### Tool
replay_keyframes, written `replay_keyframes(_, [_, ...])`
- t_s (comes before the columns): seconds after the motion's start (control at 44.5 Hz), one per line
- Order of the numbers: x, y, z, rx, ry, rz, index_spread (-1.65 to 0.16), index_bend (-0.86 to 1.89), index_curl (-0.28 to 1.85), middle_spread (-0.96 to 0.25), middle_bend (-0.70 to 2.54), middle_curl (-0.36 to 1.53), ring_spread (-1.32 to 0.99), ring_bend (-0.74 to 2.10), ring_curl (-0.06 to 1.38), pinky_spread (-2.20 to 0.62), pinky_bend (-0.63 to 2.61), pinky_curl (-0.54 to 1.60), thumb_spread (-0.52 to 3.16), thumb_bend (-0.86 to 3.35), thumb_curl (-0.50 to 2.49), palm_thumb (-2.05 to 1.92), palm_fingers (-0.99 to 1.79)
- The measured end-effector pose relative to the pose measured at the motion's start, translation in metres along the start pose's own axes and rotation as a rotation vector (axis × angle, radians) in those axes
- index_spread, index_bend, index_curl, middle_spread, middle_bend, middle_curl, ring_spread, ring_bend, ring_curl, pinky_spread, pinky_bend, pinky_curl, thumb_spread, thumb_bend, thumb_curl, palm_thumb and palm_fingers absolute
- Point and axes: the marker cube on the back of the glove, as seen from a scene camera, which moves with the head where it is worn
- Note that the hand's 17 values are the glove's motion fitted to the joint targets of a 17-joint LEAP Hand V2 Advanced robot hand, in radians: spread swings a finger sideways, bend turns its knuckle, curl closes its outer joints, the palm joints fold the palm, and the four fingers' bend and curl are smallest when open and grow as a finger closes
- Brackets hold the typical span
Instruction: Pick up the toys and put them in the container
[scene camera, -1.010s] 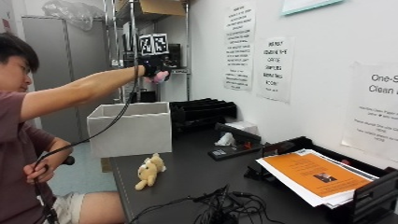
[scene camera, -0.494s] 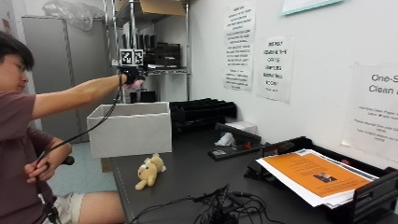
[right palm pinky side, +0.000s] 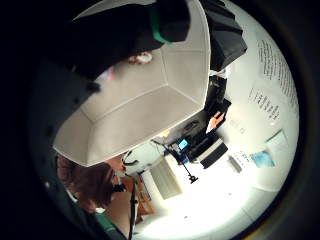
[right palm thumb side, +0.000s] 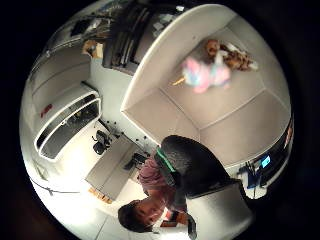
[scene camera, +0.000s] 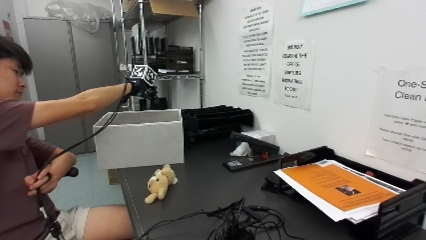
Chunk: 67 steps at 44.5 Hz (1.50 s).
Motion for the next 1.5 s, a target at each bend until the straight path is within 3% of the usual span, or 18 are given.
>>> replay_keyframes(0.157, [0.030, 0.028, -0.012, 0.082, 0.024, -0.029, -0.24, 0.03, 0.41, -0.02, 0.07, 0.42, -0.02, 0.29, 0.45, 0.02, 1.13, 0.55, 1.09, -0.04, 0.58, -0.01, -0.52])
replay_keyframes(0.449, [0.117, 0.091, -0.041, 0.180, -0.060, 0.282, -0.23, 0.04, 0.27, 0.00, 0.08, 0.30, 0.05, 0.17, 0.39, 0.07, 0.99, 0.46, 1.16, -0.03, 0.46, -0.02, -0.39])
replay_keyframes(0.561, [0.178, 0.140, -0.005, 0.193, -0.078, 0.369, -0.23, 0.05, 0.24, 0.00, 0.10, 0.28, 0.05, 0.18, 0.38, 0.08, 0.96, 0.44, 1.17, -0.03, 0.43, -0.02, -0.35])
replay_keyframes(0.763, [0.244, 0.167, 0.094, 0.219, -0.112, 0.433, -0.22, 0.04, 0.18, 0.00, 0.12, 0.26, 0.04, 0.23, 0.40, 0.07, 0.91, 0.41, 1.18, -0.03, 0.39, -0.03, -0.28])
replay_keyframes(0.92, [0.272, 0.135, 0.207, 0.265, -0.215, 0.438, -0.20, 0.02, 0.15, 0.01, 0.15, 0.26, 0.03, 0.32, 0.42, 0.06, 0.90, 0.40, 1.19, -0.04, 0.36, -0.03, -0.19])
replay_keyframes(1.145, [0.265, 0.055, 0.348, 0.204, -0.333, 0.498, -0.18, 0.02, 0.11, 0.05, 0.17, 0.27, 0.04, 0.41, 0.44, 0.05, 1.00, 0.41, 1.18, -0.03, 0.34, -0.02, -0.18])
replay_keyframes(1.257, [0.265, 0.042, 0.372, 0.364, -0.250, 0.578, -0.17, 0.00, 0.09, 0.06, 0.20, 0.29, 0.03, 0.50, 0.46, 0.04, 1.05, 0.41, 1.12, -0.06, 0.33, -0.06, -0.12])
replay_keyframes(1.414, [0.263, 0.037, 0.370, 0.520, -0.127, 0.577, -0.16, 0.00, 0.01, -0.07, 0.65, 0.43, -0.17, 1.02, 0.55, -0.17, 1.07, 0.38, 1.12, -0.03, 0.32, -0.02, 0.74])
replay_keyframes(1.459, [0.265, 0.037, 0.369, 0.536, -0.149, 0.557, -0.15, 0.01, 0.00, -0.09, 0.70, 0.45, -0.21, 1.08, 0.56, -0.20, 1.07, 0.37, 1.14, -0.03, 0.31, -0.02, 0.73])
replay_keyframes(1.504, [0.268, 0.033, 0.366, 0.532, -0.218, 0.530, -0.17, 0.11, 0.00, -0.12, 0.86, 0.51, -0.24, 1.18, 0.60, -0.23, 1.04, 0.37, 1.20, 0.01, 0.32, 0.03, 0.98])
